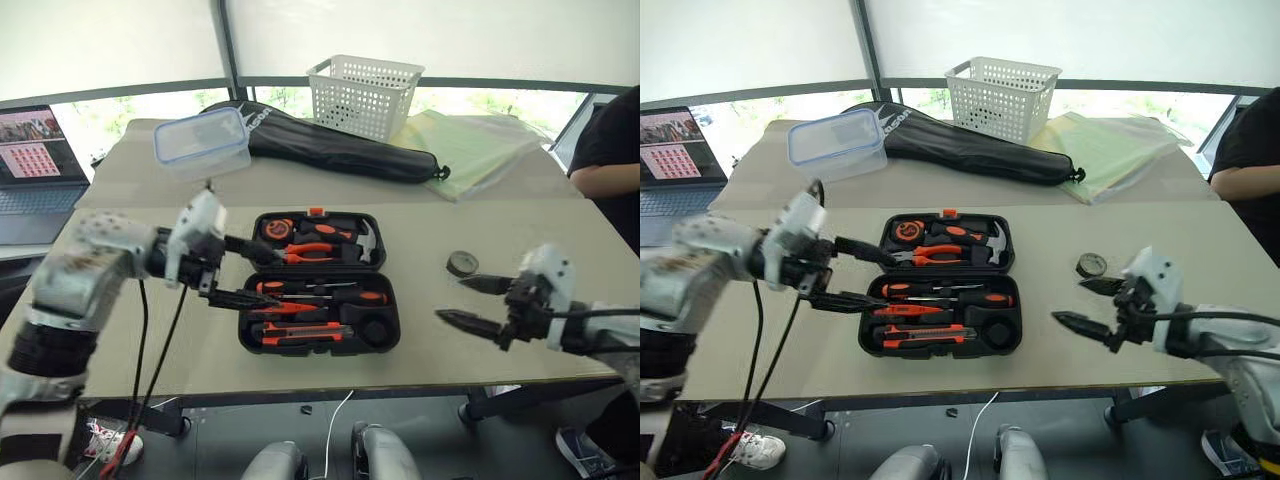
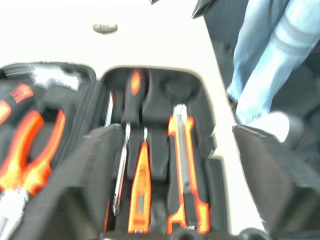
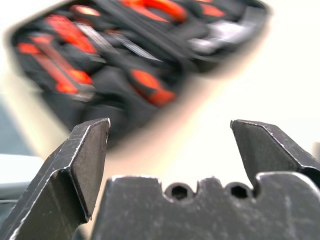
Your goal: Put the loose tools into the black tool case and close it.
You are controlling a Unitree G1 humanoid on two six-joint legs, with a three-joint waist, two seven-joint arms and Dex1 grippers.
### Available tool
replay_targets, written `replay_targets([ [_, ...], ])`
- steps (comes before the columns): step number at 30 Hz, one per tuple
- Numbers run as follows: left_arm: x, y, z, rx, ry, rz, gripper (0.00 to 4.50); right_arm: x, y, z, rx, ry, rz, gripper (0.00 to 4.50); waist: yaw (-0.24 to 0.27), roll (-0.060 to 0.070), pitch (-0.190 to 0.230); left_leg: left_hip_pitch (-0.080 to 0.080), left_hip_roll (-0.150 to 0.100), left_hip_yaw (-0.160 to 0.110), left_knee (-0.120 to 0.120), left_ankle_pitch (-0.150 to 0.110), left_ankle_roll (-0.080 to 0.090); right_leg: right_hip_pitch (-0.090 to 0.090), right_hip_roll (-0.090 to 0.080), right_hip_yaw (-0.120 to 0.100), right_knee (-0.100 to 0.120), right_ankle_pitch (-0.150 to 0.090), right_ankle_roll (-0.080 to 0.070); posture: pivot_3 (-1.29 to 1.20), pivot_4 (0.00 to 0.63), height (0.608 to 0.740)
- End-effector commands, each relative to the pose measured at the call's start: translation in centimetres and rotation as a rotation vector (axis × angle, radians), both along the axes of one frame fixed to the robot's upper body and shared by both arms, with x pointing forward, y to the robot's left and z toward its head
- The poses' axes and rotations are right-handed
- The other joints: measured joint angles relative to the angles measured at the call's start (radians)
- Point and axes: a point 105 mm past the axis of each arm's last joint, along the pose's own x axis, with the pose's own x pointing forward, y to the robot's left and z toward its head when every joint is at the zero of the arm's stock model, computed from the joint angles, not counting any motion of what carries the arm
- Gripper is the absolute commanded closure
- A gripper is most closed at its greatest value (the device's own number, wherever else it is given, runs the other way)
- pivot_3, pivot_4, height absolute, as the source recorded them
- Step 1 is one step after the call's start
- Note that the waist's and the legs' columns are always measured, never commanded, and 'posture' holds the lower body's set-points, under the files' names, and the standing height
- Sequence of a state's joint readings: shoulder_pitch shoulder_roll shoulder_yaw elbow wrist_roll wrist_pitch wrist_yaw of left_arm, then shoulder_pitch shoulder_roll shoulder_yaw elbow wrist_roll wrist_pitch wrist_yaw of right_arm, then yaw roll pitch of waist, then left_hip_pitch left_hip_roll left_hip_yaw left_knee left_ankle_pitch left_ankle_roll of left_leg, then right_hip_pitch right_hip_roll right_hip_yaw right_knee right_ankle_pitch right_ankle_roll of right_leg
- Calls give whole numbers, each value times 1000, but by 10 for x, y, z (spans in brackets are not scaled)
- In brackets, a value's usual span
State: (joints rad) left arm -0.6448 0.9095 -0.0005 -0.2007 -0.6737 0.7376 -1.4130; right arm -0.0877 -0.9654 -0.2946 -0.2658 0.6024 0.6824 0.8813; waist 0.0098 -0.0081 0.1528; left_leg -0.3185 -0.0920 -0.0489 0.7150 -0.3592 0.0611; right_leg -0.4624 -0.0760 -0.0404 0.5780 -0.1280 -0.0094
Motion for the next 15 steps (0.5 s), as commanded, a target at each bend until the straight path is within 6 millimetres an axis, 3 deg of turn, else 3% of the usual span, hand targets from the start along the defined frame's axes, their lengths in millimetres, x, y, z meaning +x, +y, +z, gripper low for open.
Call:
replay_targets([
  [1,-11,-7,17,-46,25,-22,119,22,-15,10,-70,-51,-24,0,-5,0,1,2,0,0,0,0,0,2,0,1,0,0,0,0,150,740],
  [7,-8,-27,17,-80,-108,-1,119,79,-17,-11,-187,-27,-74,0,-23,-2,3,3,2,0,-2,2,-4,3,0,4,1,1,-2,0,150,740],
  [14,-10,-28,15,-116,-170,31,119,112,-8,-37,-229,5,-71,0,-23,-2,4,-2,1,-1,0,4,-6,-3,-1,2,0,2,-4,0,150,740],
  [15,-11,-28,14,-111,-166,30,43,114,-7,-39,-229,6,-70,254,-21,-2,4,-3,1,-1,-1,4,-6,-3,-1,2,0,2,-4,0,150,740],
])
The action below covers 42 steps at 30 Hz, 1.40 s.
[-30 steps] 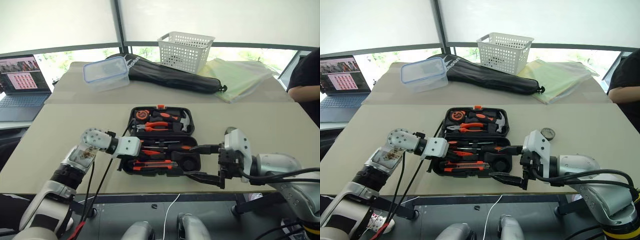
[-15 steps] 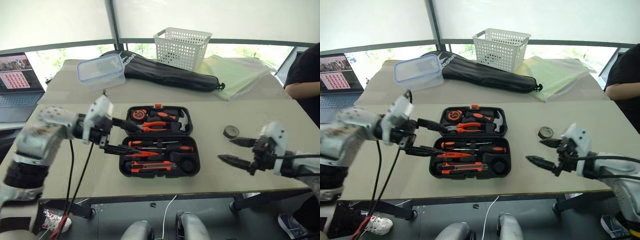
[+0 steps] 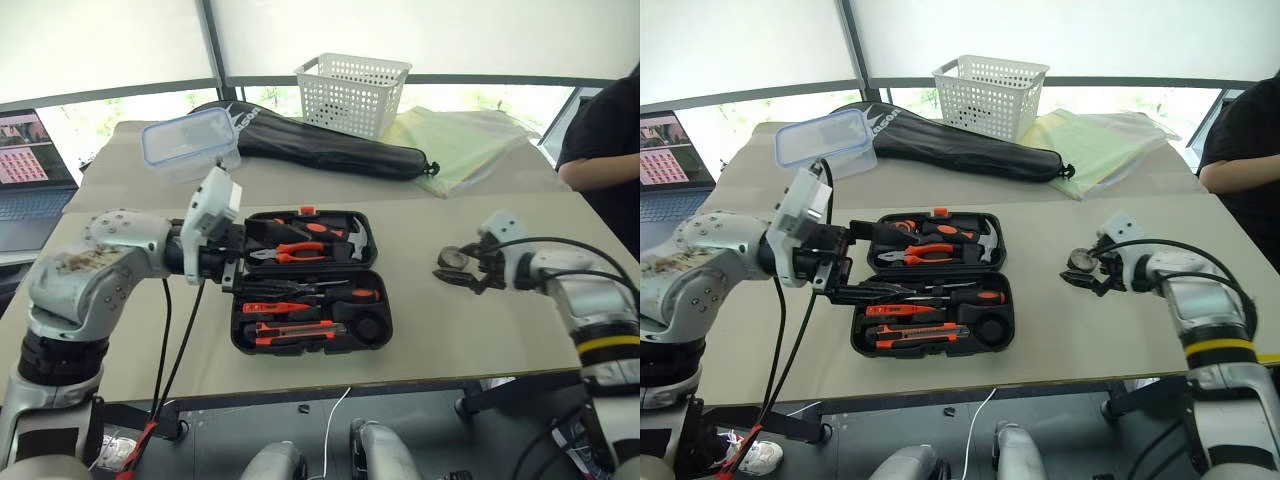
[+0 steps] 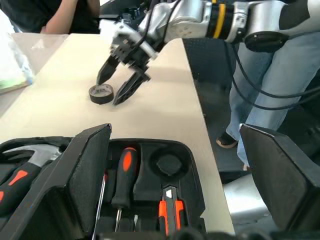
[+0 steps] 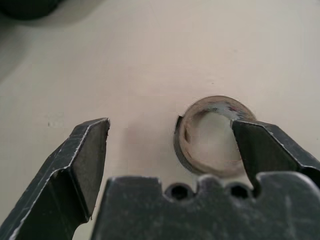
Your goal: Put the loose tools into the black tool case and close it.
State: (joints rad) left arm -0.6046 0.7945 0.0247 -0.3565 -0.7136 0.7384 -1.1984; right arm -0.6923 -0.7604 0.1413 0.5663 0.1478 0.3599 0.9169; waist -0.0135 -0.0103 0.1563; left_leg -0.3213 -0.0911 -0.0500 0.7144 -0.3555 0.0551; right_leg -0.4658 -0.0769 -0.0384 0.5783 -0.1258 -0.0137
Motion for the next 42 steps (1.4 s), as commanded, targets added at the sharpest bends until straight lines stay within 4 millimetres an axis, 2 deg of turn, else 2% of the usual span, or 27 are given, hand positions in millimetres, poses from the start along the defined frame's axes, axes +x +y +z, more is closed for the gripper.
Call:
replay_targets([
  [1,-6,3,8,0,-54,-4,0,9,-3,5,-24,-38,0,520,2,0,0,0,0,-1,0,0,0,0,0,-1,0,0,0,0,150,740],
  [2,-6,4,8,4,-55,-4,0,11,-2,4,-21,-38,2,660,0,0,0,0,0,-1,0,0,0,0,0,-1,0,0,0,0,150,740],
  [7,-6,7,3,26,-67,1,0,12,1,1,-15,-49,23,2415,0,0,0,1,0,-1,0,1,-1,1,0,0,1,1,-1,0,150,740],
  [13,-6,10,-2,49,-61,-11,0,7,1,19,28,-102,56,4429,1,0,0,1,1,-1,0,1,-1,1,0,0,1,1,-1,0,150,740],
  [16,-5,12,-5,63,-57,-19,0,-3,22,40,102,-137,170,4429,1,1,0,0,0,-1,0,1,-1,0,0,0,1,1,-1,0,150,740],
  [18,-6,13,-7,78,-50,-32,0,-25,54,59,203,-135,336,4429,0,1,0,0,1,-1,0,1,-1,0,1,0,1,1,-1,0,150,740],
  [20,-7,13,-9,88,-39,-46,0,-54,84,70,250,-112,511,4429,-3,2,1,0,2,-1,-1,1,-1,-1,1,0,1,0,-1,0,150,740],
  [22,-8,13,-12,100,-35,-56,0,-81,107,69,218,-96,647,4429,-1,2,1,0,2,-1,-1,1,-1,-2,2,0,1,0,-2,0,150,740],
  [25,-6,14,-20,136,-46,-65,0,-113,139,54,150,-44,797,4429,2,2,1,-1,2,-2,-1,1,-1,-1,1,-1,1,0,-2,0,150,740],
  [29,-6,15,-22,143,-51,-73,0,-125,148,39,86,-16,845,4429,10,1,1,-1,0,-1,0,0,-1,-1,1,-1,1,0,-1,0,150,740],
  [39,-3,14,-23,141,-58,-71,0,-126,147,6,-40,20,880,4429,12,1,1,0,0,-1,0,1,-1,-1,2,-1,1,0,-1,0,150,740],
  [41,-3,13,-22,139,-60,-70,0,-123,147,4,-58,6,865,3689,12,1,1,0,0,-1,0,1,-1,-1,1,-1,1,0,-1,0,150,740],
  [42,-3,13,-22,139,-61,-70,0,-121,147,2,-79,1,861,3456,12,1,1,0,0,-1,0,1,-1,-1,1,-1,1,0,-1,0,150,740],
])
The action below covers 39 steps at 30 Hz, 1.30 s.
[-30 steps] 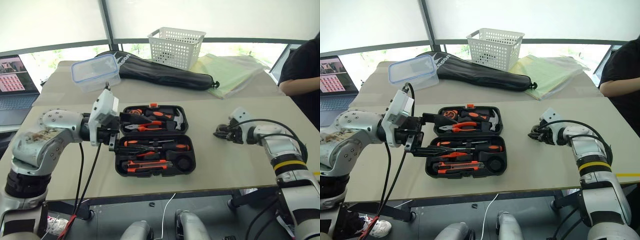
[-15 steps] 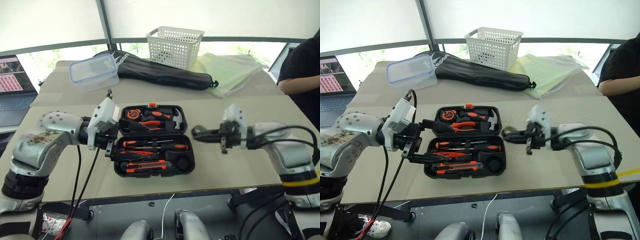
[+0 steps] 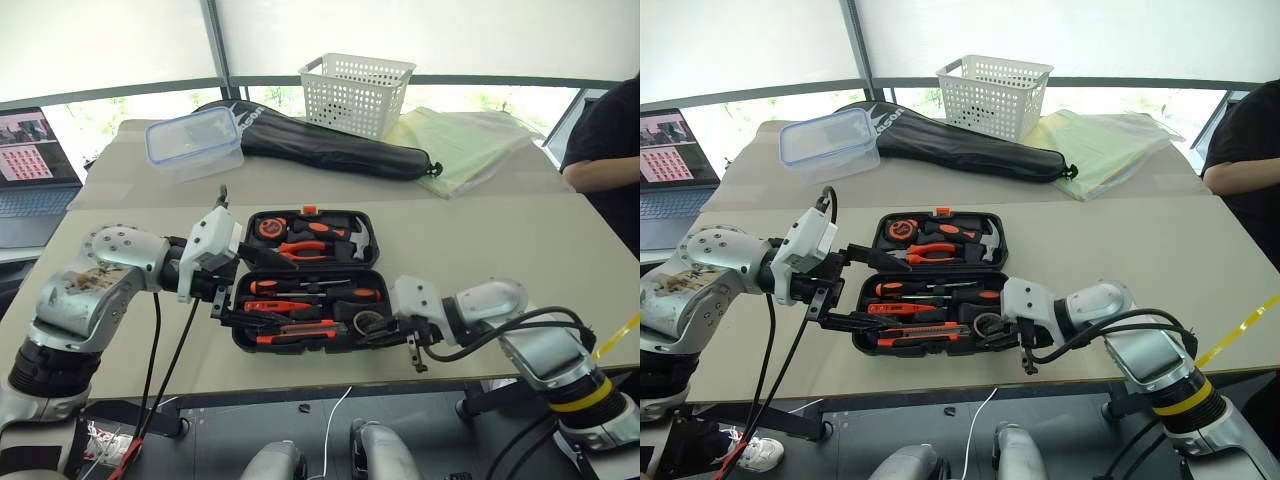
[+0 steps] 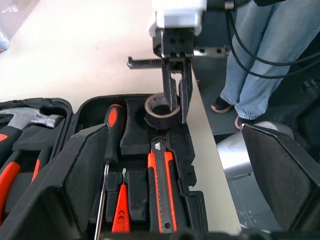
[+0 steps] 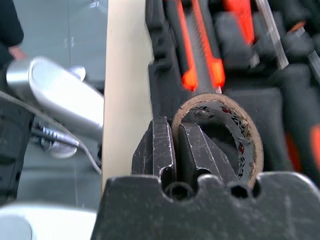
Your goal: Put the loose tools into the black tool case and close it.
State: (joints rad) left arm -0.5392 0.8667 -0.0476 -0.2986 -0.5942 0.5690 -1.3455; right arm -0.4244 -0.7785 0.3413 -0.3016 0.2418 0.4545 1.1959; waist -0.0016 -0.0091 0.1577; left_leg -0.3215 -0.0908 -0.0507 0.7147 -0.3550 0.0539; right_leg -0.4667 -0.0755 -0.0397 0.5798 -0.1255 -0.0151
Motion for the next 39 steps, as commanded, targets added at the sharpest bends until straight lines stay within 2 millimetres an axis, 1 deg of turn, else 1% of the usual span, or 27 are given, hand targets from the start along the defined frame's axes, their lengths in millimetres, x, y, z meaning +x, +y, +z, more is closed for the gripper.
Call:
replay_targets([
  [1,-2,-2,7,-9,-43,-14,0,4,-1,0,-35,-64,5,3160,0,0,0,0,0,0,0,0,0,0,0,0,0,0,0,0,150,740],
  [6,-2,-3,7,-9,-45,-12,0,10,-6,0,-68,-104,-14,1439,0,0,0,0,0,0,0,0,0,0,0,0,0,0,0,0,150,740],
  [8,-2,-3,7,-10,-46,-11,0,9,-7,2,-61,-96,-12,759,0,0,0,0,0,0,0,0,0,0,0,0,0,0,0,0,150,740],
  [9,-1,-3,7,-10,-47,-10,0,8,-7,4,-59,-94,-8,511,0,0,0,0,0,0,0,0,0,0,0,0,0,0,0,0,150,740],
  [10,-1,-3,7,-10,-48,-9,0,8,-7,5,-58,-93,-5,104,0,0,0,0,0,0,0,0,0,0,0,0,0,0,0,0,150,740],
  [11,-1,-3,7,-10,-49,-9,0,7,-7,5,-59,-92,-5,39,0,0,0,0,0,0,0,0,0,0,0,0,0,0,0,0,150,740],
  [15,0,-3,8,-12,-55,-3,0,6,-8,9,-53,-101,7,39,0,0,0,0,0,0,0,0,0,0,0,0,0,0,0,0,150,740],
  [18,1,0,5,-4,-57,17,0,-3,-2,34,94,-48,20,39,0,0,0,0,0,0,0,0,0,0,0,0,0,0,0,0,150,740],
  [20,2,3,3,-3,-48,47,0,-4,-4,48,160,-22,-4,39,1,0,0,0,0,0,0,0,0,0,0,0,0,0,0,0,150,740],
  [23,9,13,-2,6,-52,130,0,3,-19,64,217,-11,-91,39,1,0,0,0,0,-1,0,0,0,0,0,0,0,0,0,0,150,740],
  [24,14,20,-6,12,-46,175,0,8,-26,68,233,-4,-141,39,2,0,0,0,0,0,0,0,0,0,0,0,0,0,0,0,150,740],
  [25,20,27,-9,16,-45,229,243,14,-34,70,248,1,-197,8,3,0,0,0,0,0,0,0,0,0,0,0,0,0,0,0,150,740],
  [27,30,49,-20,20,-27,358,711,27,-54,71,261,4,-311,533,4,0,0,0,0,-1,0,0,0,0,0,0,0,0,0,0,150,740],
  [28,35,60,-26,33,-27,419,1118,33,-63,68,256,-1,-361,760,4,0,0,0,0,0,-1,0,0,0,0,1,0,0,0,0,150,740],
  [29,39,68,-31,48,-27,469,1570,38,-71,65,245,-9,-402,1117,4,0,0,1,0,0,-1,0,0,0,0,1,0,0,0,0,150,740],
  [31,46,85,-44,81,-33,560,2263,49,-85,55,208,-35,-474,1765,4,0,0,1,0,0,-2,0,0,0,0,1,0,0,0,0,150,740],
  [32,49,91,-53,106,-34,597,2545,53,-89,49,194,-39,-493,2012,5,0,0,1,0,0,-1,0,0,0,0,0,0,0,0,0,150,740],
  [33,51,97,-60,129,-36,623,2998,56,-91,44,185,-37,-506,2441,5,0,0,0,0,0,-1,0,0,0,0,0,0,0,0,0,150,740],
  [34,53,100,-67,151,-38,639,3278,59,-92,39,177,-35,-514,2735,5,0,0,0,0,1,-1,0,0,0,0,0,0,0,0,0,150,740],
  [37,57,102,-81,190,-45,658,4434,65,-88,22,129,-45,-492,3845,5,0,0,0,0,1,-1,0,0,0,0,1,0,0,0,0,150,740],
  [39,61,99,-87,204,-39,677,4500,71,-81,15,117,-52,-478,4469,5,0,0,0,0,1,-1,0,0,0,0,1,0,0,0,0,150,740],
])
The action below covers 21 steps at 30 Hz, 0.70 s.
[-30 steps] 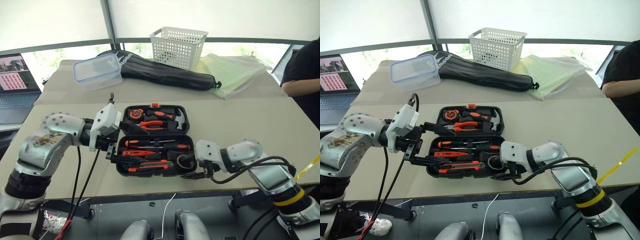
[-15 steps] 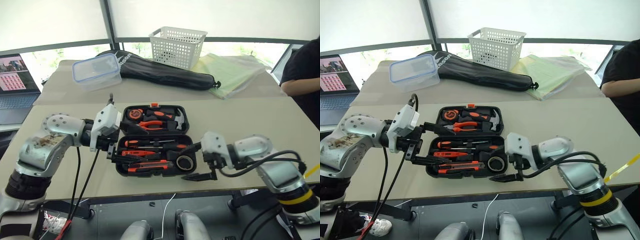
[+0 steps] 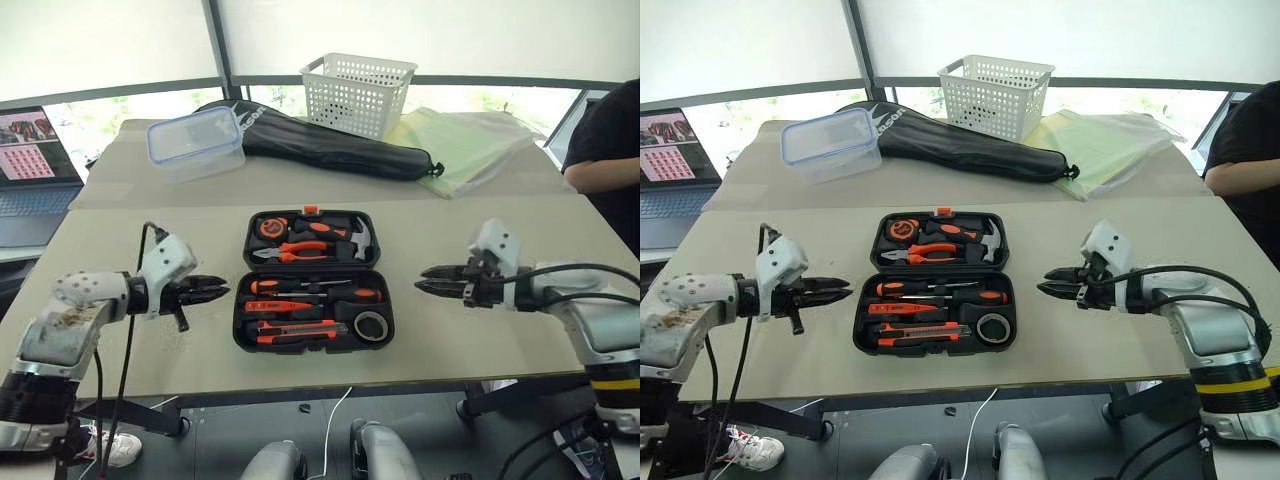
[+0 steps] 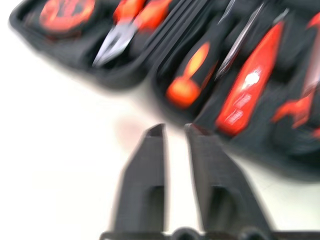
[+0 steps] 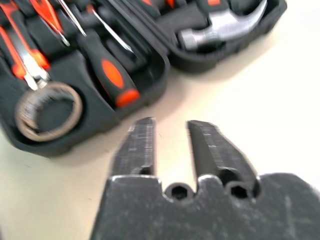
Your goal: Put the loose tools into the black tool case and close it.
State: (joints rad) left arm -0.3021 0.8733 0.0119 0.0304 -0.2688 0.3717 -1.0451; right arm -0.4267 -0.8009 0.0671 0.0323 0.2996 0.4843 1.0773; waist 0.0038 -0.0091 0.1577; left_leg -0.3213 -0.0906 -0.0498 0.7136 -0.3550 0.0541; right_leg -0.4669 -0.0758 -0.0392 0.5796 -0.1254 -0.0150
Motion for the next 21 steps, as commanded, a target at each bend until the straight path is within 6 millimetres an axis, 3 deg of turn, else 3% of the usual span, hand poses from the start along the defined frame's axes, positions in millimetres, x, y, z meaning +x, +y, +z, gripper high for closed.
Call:
replay_targets([
  [1,9,-4,-8,65,-20,19,4500,14,15,0,-36,-65,42,4469,-1,0,0,0,0,0,0,0,0,0,0,0,0,0,0,0,150,740],
  [3,9,-15,-13,71,-22,-17,4500,22,23,-6,-58,-70,55,4469,-3,0,0,0,0,0,1,0,0,0,0,0,0,0,0,0,150,740],
  [6,3,-39,-5,-48,-13,-103,4500,23,33,-9,-67,-74,118,4469,-5,0,0,0,0,0,0,0,0,-1,0,0,0,0,0,0,150,740],
  [11,-16,-60,-1,-97,-3,-242,4500,-2,51,-4,-14,-53,291,4469,2,0,0,-7,0,-1,1,0,0,-6,0,-2,1,0,0,0,150,740],
  [17,-33,-65,-2,-87,25,-321,4500,-32,49,-7,-21,-23,394,4469,4,0,0,-11,0,-3,1,0,0,-8,0,-4,0,0,0,0,150,740],
  [21,-38,-61,-8,-54,37,-324,4500,-39,42,-13,-50,-24,373,4469,3,0,0,-10,0,-2,2,0,0,-8,0,-3,0,0,0,0,150,740],
])
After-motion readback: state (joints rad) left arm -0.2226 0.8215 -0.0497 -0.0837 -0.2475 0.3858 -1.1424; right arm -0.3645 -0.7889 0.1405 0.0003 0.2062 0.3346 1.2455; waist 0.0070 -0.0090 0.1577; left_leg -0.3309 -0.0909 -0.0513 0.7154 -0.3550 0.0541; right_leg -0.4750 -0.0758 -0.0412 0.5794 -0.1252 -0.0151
